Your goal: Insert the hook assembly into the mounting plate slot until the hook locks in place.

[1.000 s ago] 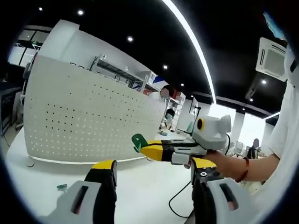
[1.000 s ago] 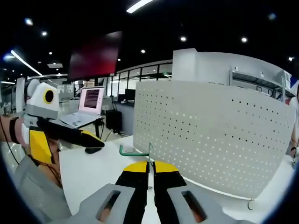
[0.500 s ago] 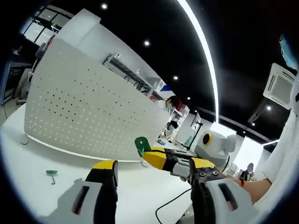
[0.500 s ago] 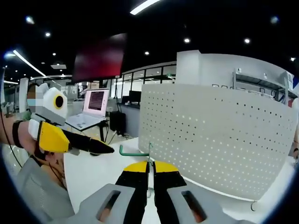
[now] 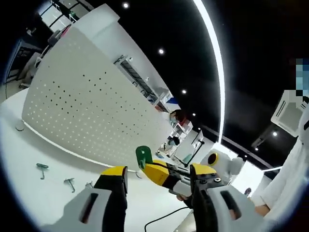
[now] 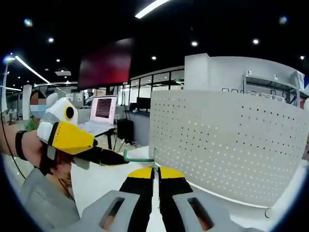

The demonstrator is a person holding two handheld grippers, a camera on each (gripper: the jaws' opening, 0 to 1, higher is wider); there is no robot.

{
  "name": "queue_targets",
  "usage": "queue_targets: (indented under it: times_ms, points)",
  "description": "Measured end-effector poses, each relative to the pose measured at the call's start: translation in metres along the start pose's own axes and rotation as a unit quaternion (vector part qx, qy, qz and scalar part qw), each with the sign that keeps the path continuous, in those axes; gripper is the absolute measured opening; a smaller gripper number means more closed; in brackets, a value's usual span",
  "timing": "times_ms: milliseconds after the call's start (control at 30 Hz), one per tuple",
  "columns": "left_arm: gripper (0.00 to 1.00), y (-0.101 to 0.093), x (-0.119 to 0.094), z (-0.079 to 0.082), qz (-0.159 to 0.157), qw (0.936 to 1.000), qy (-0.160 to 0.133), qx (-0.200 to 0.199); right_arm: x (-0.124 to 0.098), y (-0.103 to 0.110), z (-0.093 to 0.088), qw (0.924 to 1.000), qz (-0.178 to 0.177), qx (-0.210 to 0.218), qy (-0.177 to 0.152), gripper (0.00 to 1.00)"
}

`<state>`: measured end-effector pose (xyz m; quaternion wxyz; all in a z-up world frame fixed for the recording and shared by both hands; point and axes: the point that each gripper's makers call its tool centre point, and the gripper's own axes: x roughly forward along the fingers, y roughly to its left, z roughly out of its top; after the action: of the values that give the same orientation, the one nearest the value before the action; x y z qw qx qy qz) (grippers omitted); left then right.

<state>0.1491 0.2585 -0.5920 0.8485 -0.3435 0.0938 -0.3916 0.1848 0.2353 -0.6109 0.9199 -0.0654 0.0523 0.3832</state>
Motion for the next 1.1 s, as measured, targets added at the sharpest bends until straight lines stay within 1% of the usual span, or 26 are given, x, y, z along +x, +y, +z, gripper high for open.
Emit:
queue_targets:
  times_ms: [100,167,200,233,300,400,433,600,667,733,767,867,967,1100]
  points:
    - [0.48,-0.001,0.0,0.002,-0.007,0.9999,-0.008,-0.012,0.001,0.004,0.0,1.0,0.005,-0.001,0.001,0.01]
    - [0.46,-0.002,0.001,0.003,-0.009,0.9998,-0.011,-0.011,0.001,0.007,-0.001,1.0,0.008,-0.003,0.002,0.01]
    - [0.4,-0.001,0.0,0.003,-0.007,0.9998,-0.01,-0.015,0.001,0.008,-0.001,1.0,0.009,-0.002,0.001,0.01]
    - [0.34,-0.003,0.0,0.002,-0.015,0.9996,-0.006,-0.022,0.002,0.009,0.0,0.9999,0.01,-0.001,-0.002,0.01]
    - [0.31,-0.001,-0.001,0.002,-0.011,0.9998,-0.008,-0.017,0.002,0.011,0.001,0.9999,0.015,0.001,-0.005,0.01]
    - [0.3,0.001,-0.001,0.003,-0.007,0.9997,-0.009,-0.02,0.003,0.014,0.001,0.9998,0.018,-0.004,-0.004,0.01]
    - [0.29,0.001,0.0,0.004,-0.006,0.9996,-0.013,-0.024,0.003,0.014,0.002,0.9998,0.019,-0.002,-0.005,0.01]
    - [0.25,0.006,0.0,0.002,0.004,0.9996,-0.01,-0.025,0.004,0.019,0.005,0.9997,0.024,-0.001,-0.01,0.01]
    - [0.23,0.008,0.0,0.003,0.007,0.9995,-0.013,-0.028,0.004,0.02,0.006,0.9996,0.025,-0.003,-0.011,0.01]
    - [0.19,0.009,0.0,0.005,0.009,0.9993,-0.02,-0.03,0.005,0.022,0.005,0.9996,0.025,-0.002,-0.012,0.01]
    - [0.17,0.012,0.0,0.004,0.016,0.9993,-0.019,-0.029,0.006,0.023,0.005,0.9996,0.026,0.001,-0.012,0.01]
    - [0.12,0.015,0.0,0.003,0.023,0.9993,-0.014,-0.027,0.006,0.025,0.005,0.9995,0.029,0.001,-0.014,0.01]
    - [0.05,0.02,-0.002,0.006,0.034,0.9988,-0.024,-0.026,0.006,0.027,0.008,0.9993,0.031,-0.001,-0.02,0.01]
    - [0.05,0.02,-0.002,0.006,0.032,0.9988,-0.023,-0.029,0.006,0.028,0.006,0.9995,0.028,-0.001,-0.017,0.01]
